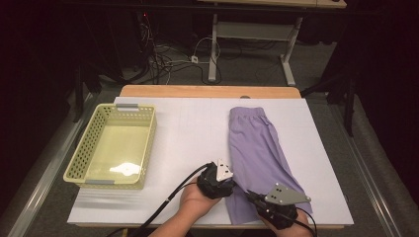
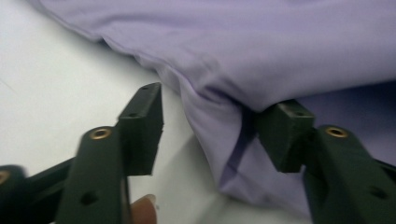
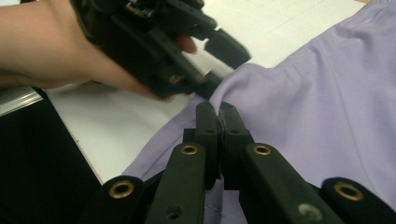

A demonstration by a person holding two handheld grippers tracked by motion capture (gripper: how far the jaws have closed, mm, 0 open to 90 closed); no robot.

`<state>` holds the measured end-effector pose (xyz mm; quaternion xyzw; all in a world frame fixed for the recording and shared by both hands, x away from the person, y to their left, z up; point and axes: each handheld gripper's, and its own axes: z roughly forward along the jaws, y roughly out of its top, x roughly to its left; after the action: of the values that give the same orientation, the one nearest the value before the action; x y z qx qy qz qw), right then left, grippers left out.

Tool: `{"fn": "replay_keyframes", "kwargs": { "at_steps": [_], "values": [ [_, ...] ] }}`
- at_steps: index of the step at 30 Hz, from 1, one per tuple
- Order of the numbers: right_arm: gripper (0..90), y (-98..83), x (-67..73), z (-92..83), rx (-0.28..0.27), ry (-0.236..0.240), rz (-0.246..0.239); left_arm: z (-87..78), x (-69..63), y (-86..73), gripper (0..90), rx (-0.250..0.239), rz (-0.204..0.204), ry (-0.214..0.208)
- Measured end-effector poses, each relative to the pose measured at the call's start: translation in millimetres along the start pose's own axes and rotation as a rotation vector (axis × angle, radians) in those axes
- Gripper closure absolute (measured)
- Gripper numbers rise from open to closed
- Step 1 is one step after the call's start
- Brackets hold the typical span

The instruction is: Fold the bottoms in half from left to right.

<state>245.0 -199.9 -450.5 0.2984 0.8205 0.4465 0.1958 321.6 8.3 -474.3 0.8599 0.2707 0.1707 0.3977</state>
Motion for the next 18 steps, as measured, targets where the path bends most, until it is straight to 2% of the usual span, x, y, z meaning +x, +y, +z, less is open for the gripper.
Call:
{"fn": "replay_keyframes", "kwargs": {
  "at_steps": [2, 4, 6, 7, 10, 12, 18],
  "values": [
    [89.7, -0.6, 1.0, 1.0, 0.003, 0.005, -0.007, -2.2, -0.9, -1.1, 57.1, -0.011, 0.032, 0.010],
    [89.0, -1.6, 2.8, 3.5, 0.011, 0.012, -0.006, -4.9, 0.2, -4.2, 64.8, -0.016, 0.044, 0.009],
    [88.9, -3.1, 5.8, 8.8, 0.029, 0.020, -0.017, -5.3, 3.5, -9.2, 70.6, 0.021, 0.031, -0.012],
    [88.5, -4.0, 9.5, 14.2, 0.049, 0.024, -0.028, -5.6, 4.1, -11.1, 72.3, 0.032, 0.036, -0.008],
    [88.5, -5.3, 15.2, 24.6, 0.081, 0.033, -0.057, -7.0, 9.2, -17.5, 74.6, 0.065, 0.034, -0.007],
    [88.0, -6.8, 19.3, 30.4, 0.099, 0.046, -0.058, -7.9, 13.0, -20.1, 74.6, 0.081, 0.025, -0.010],
    [82.6, -12.1, 31.7, 38.7, 0.137, 0.086, -0.072, -9.7, 18.3, -22.8, 76.6, 0.088, -0.004, -0.038]
  ]
}}
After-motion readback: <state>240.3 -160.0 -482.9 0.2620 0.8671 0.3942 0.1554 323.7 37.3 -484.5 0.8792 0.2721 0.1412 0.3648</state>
